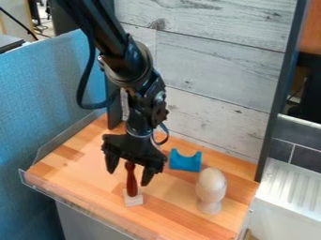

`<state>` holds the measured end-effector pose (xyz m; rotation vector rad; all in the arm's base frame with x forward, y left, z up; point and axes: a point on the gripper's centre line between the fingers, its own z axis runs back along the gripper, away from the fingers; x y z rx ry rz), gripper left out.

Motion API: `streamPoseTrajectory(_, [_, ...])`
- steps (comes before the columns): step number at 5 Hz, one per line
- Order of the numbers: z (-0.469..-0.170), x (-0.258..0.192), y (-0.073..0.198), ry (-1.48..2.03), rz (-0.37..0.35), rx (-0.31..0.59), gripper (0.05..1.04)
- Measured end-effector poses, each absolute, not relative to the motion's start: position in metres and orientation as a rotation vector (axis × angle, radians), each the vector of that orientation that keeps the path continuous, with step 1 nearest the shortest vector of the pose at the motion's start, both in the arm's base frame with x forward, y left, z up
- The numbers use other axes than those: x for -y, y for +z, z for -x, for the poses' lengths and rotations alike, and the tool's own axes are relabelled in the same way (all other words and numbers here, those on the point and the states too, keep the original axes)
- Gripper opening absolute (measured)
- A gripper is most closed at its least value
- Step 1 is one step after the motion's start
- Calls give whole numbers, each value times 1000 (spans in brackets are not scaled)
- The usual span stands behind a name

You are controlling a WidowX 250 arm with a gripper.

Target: Put the red cylinder in the cube with the hole

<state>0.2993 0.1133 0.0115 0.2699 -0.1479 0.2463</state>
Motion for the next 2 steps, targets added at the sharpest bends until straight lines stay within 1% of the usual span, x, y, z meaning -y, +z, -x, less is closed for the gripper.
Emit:
streamPoseTrajectory(1, [-302,-116,37,266,-232,183,1000])
streamPoseTrajectory(2, [-306,-128,82,322,-164,264,1000])
